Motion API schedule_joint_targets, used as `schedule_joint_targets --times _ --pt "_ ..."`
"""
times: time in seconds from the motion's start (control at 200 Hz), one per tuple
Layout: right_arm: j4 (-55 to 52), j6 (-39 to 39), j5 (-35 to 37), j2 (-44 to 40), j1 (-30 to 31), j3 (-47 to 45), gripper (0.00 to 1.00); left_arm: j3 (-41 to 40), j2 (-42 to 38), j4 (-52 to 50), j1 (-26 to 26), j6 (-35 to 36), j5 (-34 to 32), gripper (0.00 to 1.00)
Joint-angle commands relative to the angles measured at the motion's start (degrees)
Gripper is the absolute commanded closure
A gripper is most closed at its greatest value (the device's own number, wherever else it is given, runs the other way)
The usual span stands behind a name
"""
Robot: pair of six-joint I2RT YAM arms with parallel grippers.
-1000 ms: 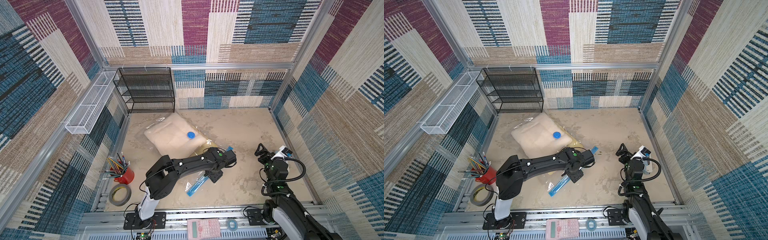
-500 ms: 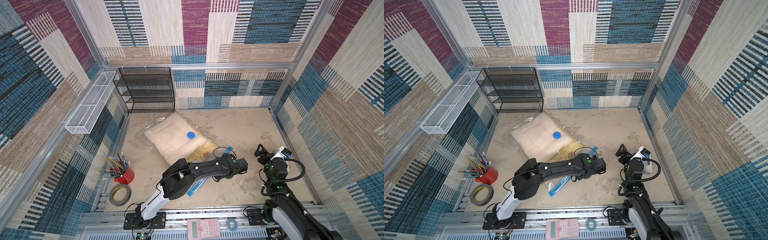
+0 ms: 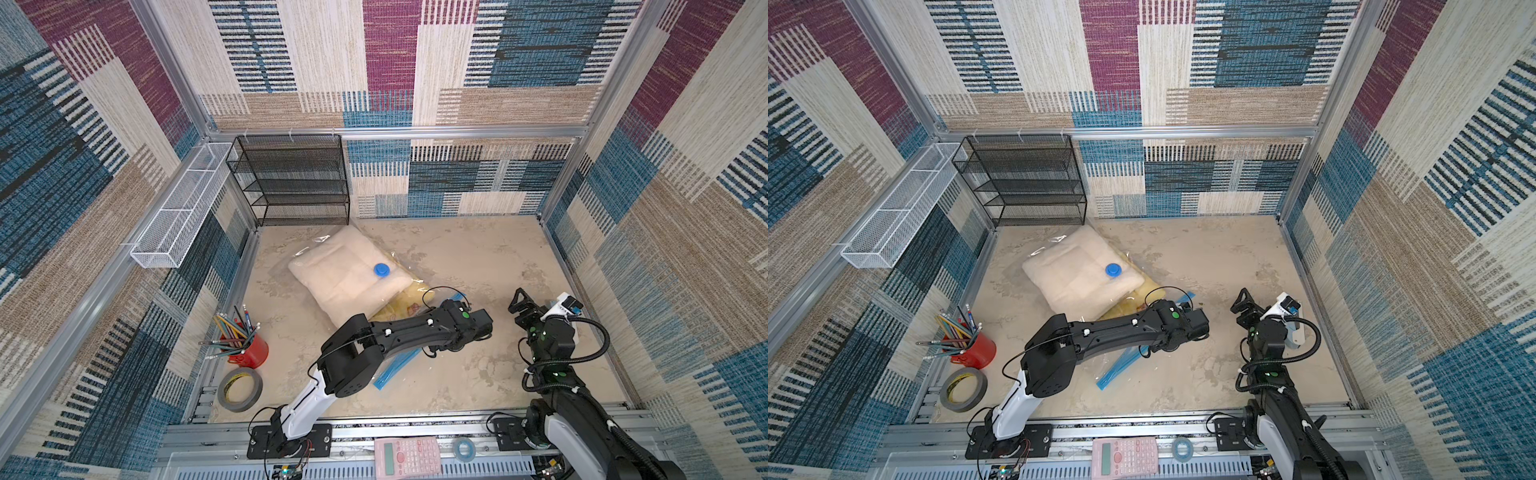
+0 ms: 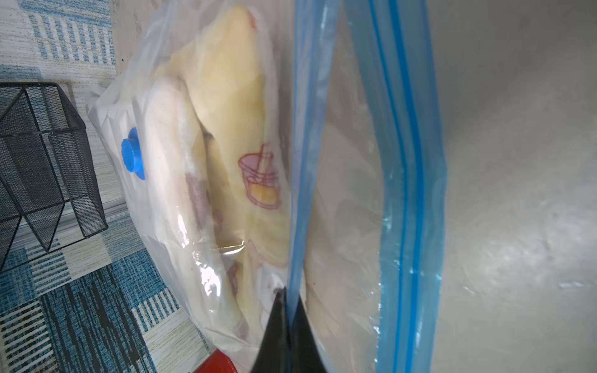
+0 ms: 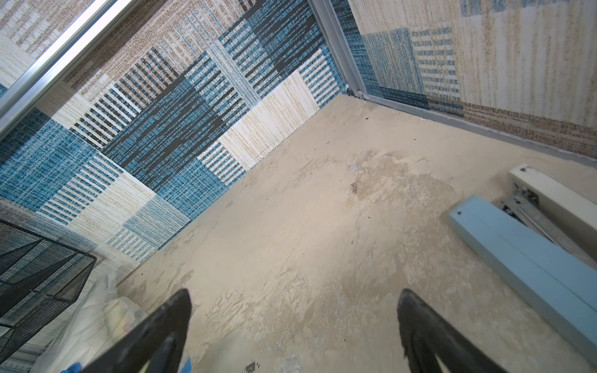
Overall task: Take the blanket out of the vacuum bag
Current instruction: Open the vacuum bag at the center of the board.
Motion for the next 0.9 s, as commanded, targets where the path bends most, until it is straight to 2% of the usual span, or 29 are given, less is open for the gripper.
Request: schedule_joint_targets --times 0.0,0.22,0.356,0.506,0.741,0.897 --pt "1.5 0.5 -0.7 -0.2 0.0 0.1 0.00 -0.9 -1.8 -1.0 1.0 -1.0 0.9 1.00" --pt "0.9 -0.1 -3.0 0.8 0.0 0.7 0.00 -0.9 -4.4 -0.3 3.2 0.0 5.7 1.00" --pt "0.5 -0.9 -6.7 2.5 0.0 2.4 0.01 -1.2 -7.2 2.5 5.9 0.0 15.4 1.00" --pt "1.9 -1.7 -14.1 5.4 0.0 3.9 0.04 -0.9 -9.7 3.7 11.4 -1.0 25.1 1.00" --pt "1.4 -1.4 -26.7 11.4 0.1 9.4 0.10 0.1 -11.1 5.8 18.7 -2.6 36.5 1.00" --pt "0.7 0.3 -35.6 15.2 0.8 13.3 0.15 0.3 -10.9 7.3 21.8 -3.2 41.2 1.00"
